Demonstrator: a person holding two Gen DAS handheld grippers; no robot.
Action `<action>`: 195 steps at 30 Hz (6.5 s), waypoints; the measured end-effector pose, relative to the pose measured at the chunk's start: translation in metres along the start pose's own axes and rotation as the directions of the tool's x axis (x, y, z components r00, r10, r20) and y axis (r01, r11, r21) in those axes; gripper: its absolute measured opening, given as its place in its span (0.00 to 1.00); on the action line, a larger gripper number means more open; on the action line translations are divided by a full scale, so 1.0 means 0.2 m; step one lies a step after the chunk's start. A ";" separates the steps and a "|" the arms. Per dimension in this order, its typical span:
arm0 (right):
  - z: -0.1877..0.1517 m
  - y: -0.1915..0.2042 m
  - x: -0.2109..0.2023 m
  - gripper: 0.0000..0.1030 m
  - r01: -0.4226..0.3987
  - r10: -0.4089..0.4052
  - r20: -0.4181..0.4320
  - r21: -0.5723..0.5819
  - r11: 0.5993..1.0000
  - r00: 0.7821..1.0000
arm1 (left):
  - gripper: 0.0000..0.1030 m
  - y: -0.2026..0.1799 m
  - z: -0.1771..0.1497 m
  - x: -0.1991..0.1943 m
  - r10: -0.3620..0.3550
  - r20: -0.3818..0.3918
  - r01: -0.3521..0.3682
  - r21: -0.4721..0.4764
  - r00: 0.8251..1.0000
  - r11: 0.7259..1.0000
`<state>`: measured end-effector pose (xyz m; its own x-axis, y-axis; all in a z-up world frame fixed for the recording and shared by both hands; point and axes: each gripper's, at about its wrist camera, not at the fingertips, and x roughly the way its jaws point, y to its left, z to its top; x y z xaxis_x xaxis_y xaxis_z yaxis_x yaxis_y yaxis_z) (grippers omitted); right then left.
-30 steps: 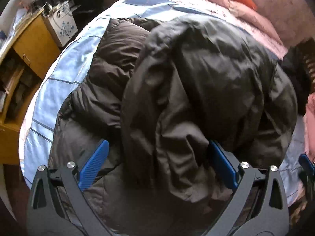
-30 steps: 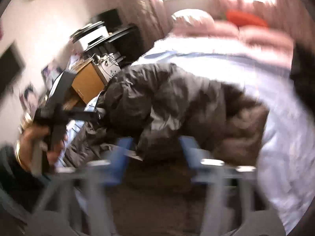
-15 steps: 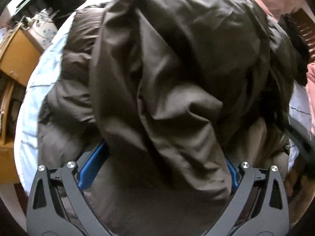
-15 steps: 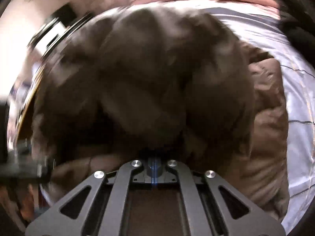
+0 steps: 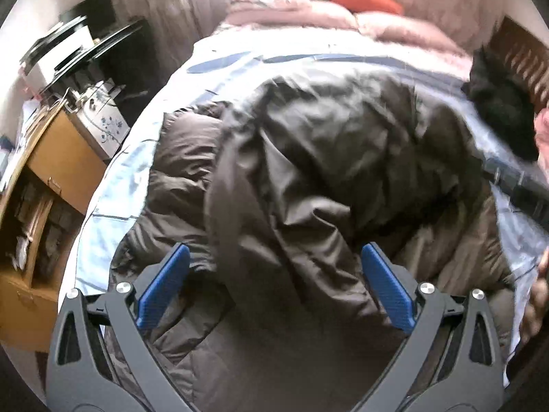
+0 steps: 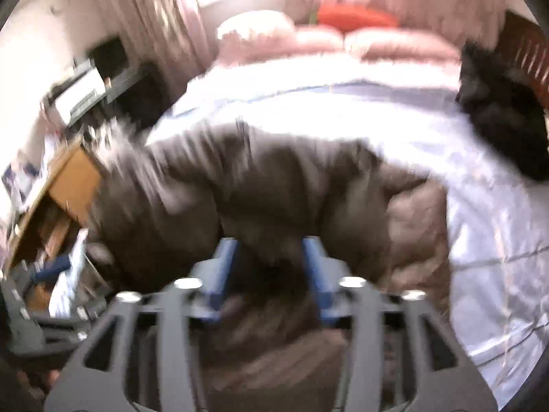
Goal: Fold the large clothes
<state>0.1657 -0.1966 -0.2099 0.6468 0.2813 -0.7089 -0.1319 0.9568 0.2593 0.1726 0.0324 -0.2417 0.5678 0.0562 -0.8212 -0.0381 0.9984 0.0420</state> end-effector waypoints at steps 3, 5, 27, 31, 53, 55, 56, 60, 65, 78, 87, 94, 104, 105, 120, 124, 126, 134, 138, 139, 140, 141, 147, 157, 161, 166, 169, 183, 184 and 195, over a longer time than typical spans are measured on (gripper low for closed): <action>0.17 0.11 -0.02 0.51 -0.019 0.021 0.028 -0.044 0.999 0.999 | 0.98 0.07 0.02 -0.09 -0.055 0.023 0.056 -0.083 0.998 0.995; 0.27 0.21 0.07 0.45 -0.077 0.077 -0.001 -0.065 0.995 0.997 | 0.98 0.12 0.04 -0.16 -0.089 0.060 0.097 -0.132 0.994 0.986; -0.16 0.41 0.28 0.62 -0.128 0.118 -0.136 -0.067 0.989 0.984 | 0.98 0.26 0.06 -0.36 -0.094 0.198 0.129 -0.172 0.976 0.977; -0.40 0.49 0.32 0.72 -0.122 0.075 -0.238 -0.189 0.974 0.968 | 0.98 0.24 0.06 -0.34 -0.095 0.184 0.128 -0.174 0.978 0.976; -0.59 0.18 0.39 0.77 -0.035 -0.026 -0.267 -0.221 0.975 0.963 | 0.98 0.10 0.03 -0.33 -0.047 0.210 0.061 -0.062 0.977 0.996; -0.57 0.20 0.37 0.76 -0.035 -0.026 -0.272 -0.216 0.976 0.962 | 0.98 0.10 0.03 -0.33 -0.044 0.209 0.057 -0.057 0.977 0.997; -0.53 0.19 0.32 0.74 -0.053 0.003 -0.245 -0.197 0.979 0.969 | 0.98 0.10 0.03 -0.34 -0.044 0.211 0.058 -0.058 0.976 0.997; -0.35 0.11 0.10 0.75 -0.034 0.034 -0.006 -0.114 0.993 0.999 | 0.98 0.09 0.04 -0.36 -0.050 0.227 0.066 -0.063 0.973 0.996; -0.31 -0.10 0.42 0.76 0.160 -0.165 -0.221 -0.037 0.986 0.961 | 0.98 0.05 0.03 -0.35 -0.063 0.218 0.073 -0.038 0.974 0.997; 0.10 -0.48 0.14 0.82 -0.166 0.170 0.009 0.278 0.946 0.985 | 0.98 0.02 -0.07 0.04 -0.121 -0.196 0.113 -0.050 0.973 0.992; 0.36 -0.56 0.66 0.83 -0.151 0.313 -0.253 0.504 0.850 0.916 | 0.98 -0.24 -0.16 0.14 0.047 -0.178 -0.006 0.223 0.983 0.975; 0.47 -0.49 0.71 0.31 -0.221 0.318 -0.172 0.425 0.878 0.933 | 0.98 -0.30 -0.16 0.20 0.032 -0.207 0.021 0.251 0.978 0.968; 0.65 0.10 0.54 0.21 0.134 -0.093 0.152 -0.287 0.949 0.984 | 0.98 -0.19 -0.11 0.24 0.014 -0.213 0.023 0.170 0.977 0.985; 0.64 0.10 0.55 0.21 0.129 -0.092 0.135 -0.294 0.947 0.986 | 0.98 -0.16 -0.10 0.26 0.009 -0.230 0.026 0.151 0.973 0.988; 0.25 0.20 -0.34 0.21 -0.160 0.218 0.119 -0.372 0.914 0.969 | 0.98 0.15 -0.19 0.46 -0.073 -0.404 0.027 -0.118 0.912 0.993; 0.05 0.24 -0.47 0.19 -0.205 0.247 0.052 -0.410 0.889 0.968 | 0.98 0.31 -0.29 0.20 -0.155 -0.362 0.085 -0.203 0.919 0.976; -0.09 0.29 -0.56 0.18 -0.196 0.238 0.028 -0.483 0.853 0.971 | 0.98 0.41 -0.35 0.09 -0.171 -0.318 0.093 -0.245 0.933 0.965; -0.65 0.29 -0.58 0.08 -0.316 0.206 -0.260 -0.519 0.794 0.943 | 0.98 0.92 -0.41 -0.38 -0.026 0.079 0.061 -0.482 0.997 0.874; -0.59 0.20 -0.58 0.32 -0.365 0.291 -0.248 -0.344 0.865 0.924 | 0.98 0.82 -0.38 -0.39 -0.041 0.042 0.056 -0.455 0.998 0.889; -0.53 0.16 -0.60 0.44 -0.361 0.309 -0.208 -0.296 0.884 0.928 | 0.98 0.77 -0.37 -0.33 -0.081 0.007 0.075 -0.467 0.997 0.881; -0.47 0.13 -0.61 0.62 -0.347 0.311 -0.168 -0.270 0.898 0.935 | 0.98 0.70 -0.36 -0.29 -0.118 -0.027 0.092 -0.463 0.993 0.881; -0.39 0.09 -0.62 0.66 -0.329 0.306 -0.126 -0.250 0.911 0.944 | 0.98 0.65 -0.33 -0.25 -0.144 -0.053 0.106 -0.445 0.988 0.889; 0.10 -0.13 -0.40 0.72 -0.294 0.295 -0.066 0.020 0.955 0.953 | 0.98 0.12 -0.07 -0.13 -0.082 -0.076 0.074 -0.105 0.994 0.992; 0.80 -0.61 0.62 0.79 -0.056 0.184 -0.255 0.438 0.897 0.949 | 0.98 0.03 0.14 0.30 -0.057 -0.176 0.041 -0.091 0.983 0.995; 0.76 -0.70 0.99 0.87 0.001 0.260 -0.390 0.556 0.831 0.883 | 0.98 0.08 0.11 0.43 -0.082 -0.237 0.055 -0.120 0.968 0.991; 0.62 -0.68 1.15 0.47 -0.070 0.437 -0.355 0.705 0.706 0.826 | 0.98 0.08 0.10 0.50 -0.054 -0.269 0.025 -0.108 0.962 0.994; 0.68 -0.58 1.02 0.29 -0.140 0.398 -0.313 0.608 0.781 0.862 | 0.98 0.07 0.07 0.52 -0.029 -0.287 0.001 -0.098 0.958 0.995; -0.02 0.41 -0.32 0.23 -0.022 0.134 0.117 -0.671 0.741 0.984 | 0.98 0.77 0.00 -0.38 0.108 0.158 -0.016 -0.496 0.981 0.868; -0.18 0.45 -0.41 0.23 -0.021 0.141 0.105 -0.725 0.688 0.984 | 0.98 0.83 0.01 -0.45 0.138 0.207 -0.016 -0.503 0.968 0.864; -1.13 0.22 -0.68 0.54 -0.061 0.003 -0.067 -0.882 0.467 0.998 | 0.98 0.64 0.01 -0.06 -0.021 -0.177 -0.029 -0.275 0.984 0.961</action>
<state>-0.0974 -0.1762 -0.2496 0.5947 0.2888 -0.7503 -0.7636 0.4948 -0.4148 0.1632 0.1598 -0.2253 0.4142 0.0330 -0.9096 -0.2794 0.9557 -0.0926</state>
